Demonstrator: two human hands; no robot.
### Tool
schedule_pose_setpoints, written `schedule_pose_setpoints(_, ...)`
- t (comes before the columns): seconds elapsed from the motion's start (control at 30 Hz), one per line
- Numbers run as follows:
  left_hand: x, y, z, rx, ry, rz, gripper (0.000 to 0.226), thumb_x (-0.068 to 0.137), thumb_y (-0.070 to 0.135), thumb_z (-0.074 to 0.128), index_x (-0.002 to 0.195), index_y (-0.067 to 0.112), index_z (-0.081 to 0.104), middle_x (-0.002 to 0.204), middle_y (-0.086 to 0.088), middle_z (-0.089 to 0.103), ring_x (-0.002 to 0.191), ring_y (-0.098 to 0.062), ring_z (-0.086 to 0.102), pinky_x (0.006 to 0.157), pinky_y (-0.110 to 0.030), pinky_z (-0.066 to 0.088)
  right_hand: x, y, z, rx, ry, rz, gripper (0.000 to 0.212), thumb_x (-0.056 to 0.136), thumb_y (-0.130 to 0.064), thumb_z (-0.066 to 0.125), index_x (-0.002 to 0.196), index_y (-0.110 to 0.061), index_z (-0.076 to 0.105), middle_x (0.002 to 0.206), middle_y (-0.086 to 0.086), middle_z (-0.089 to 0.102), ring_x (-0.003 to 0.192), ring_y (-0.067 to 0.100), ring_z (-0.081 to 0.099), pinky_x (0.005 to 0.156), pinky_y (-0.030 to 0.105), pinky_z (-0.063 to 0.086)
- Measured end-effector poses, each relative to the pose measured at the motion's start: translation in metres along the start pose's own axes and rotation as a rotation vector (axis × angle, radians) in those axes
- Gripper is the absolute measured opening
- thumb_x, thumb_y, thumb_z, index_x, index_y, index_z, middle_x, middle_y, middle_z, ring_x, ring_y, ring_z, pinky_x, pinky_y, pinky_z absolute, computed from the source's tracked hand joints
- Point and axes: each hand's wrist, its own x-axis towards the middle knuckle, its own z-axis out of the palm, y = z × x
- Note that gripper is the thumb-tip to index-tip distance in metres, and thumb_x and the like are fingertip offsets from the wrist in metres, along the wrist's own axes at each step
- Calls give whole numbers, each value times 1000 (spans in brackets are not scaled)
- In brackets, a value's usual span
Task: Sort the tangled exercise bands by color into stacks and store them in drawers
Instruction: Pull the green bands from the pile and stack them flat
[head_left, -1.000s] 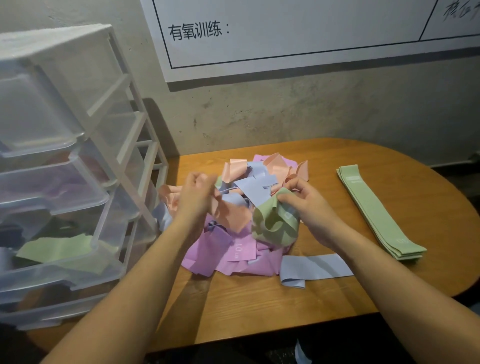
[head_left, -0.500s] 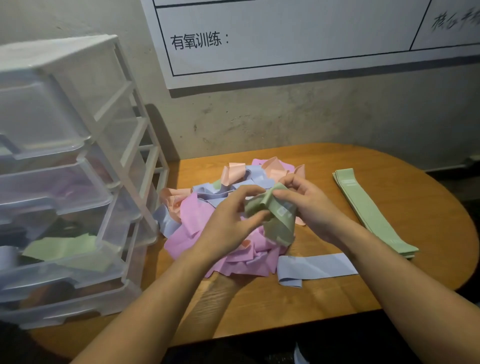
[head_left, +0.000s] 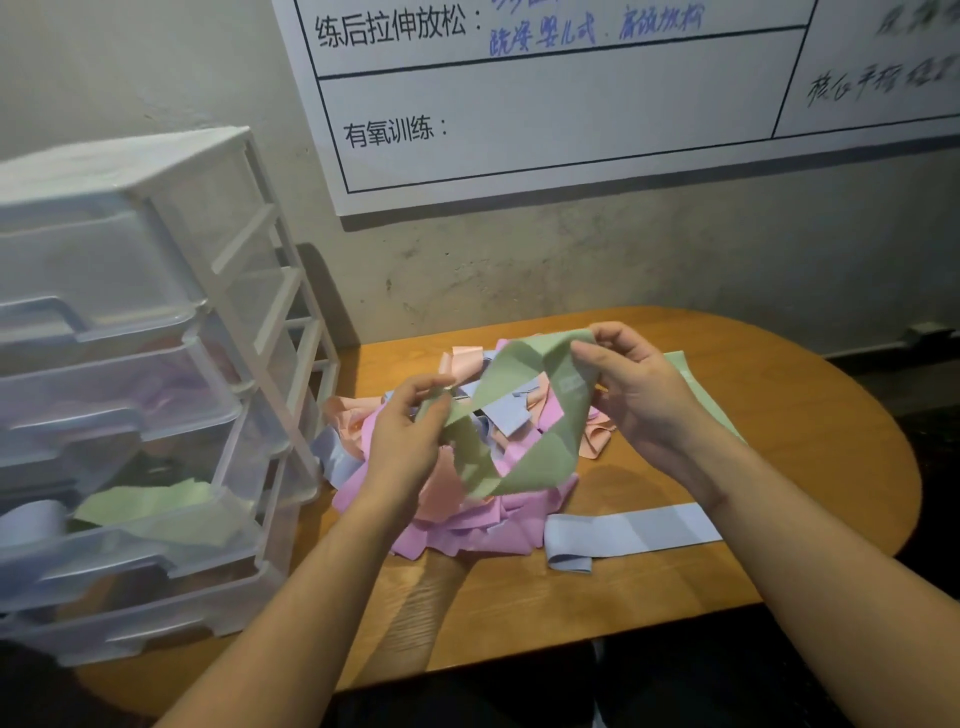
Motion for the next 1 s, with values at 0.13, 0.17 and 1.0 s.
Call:
schedule_pose_setpoints(0.13, -6, -1, 2, 33, -32, -71, 26, 100, 10, 55, 98, 33, 67, 104, 6, 63, 85, -12, 65, 81, -38, 58, -5, -10, 6, 0, 18, -43, 11, 93, -8, 65, 92, -19, 66, 84, -3, 67, 76, 12, 62, 65, 25, 49)
schedule_pose_setpoints(0.17, -7, -2, 3, 64, -41, -93, 28, 99, 10, 55, 97, 35, 67, 108, 4, 63, 89, -15, 66, 83, -41, 58, -7, -12, 8, -20, 5, -45, 10, 92, -8, 66, 93, -19, 67, 85, -3, 67, 75, 12, 62, 63, 24, 50)
schedule_pose_setpoints(1.0, -32, 77, 25, -2, -169, 396, 25, 101, 9, 56, 105, 28, 71, 97, 11, 74, 90, -7, 69, 78, -28, 60, -20, -39, 24, -162, -157, -123, 9, 90, -8, 67, 98, -9, 67, 86, 3, 67, 80, 15, 62, 68, 26, 53)
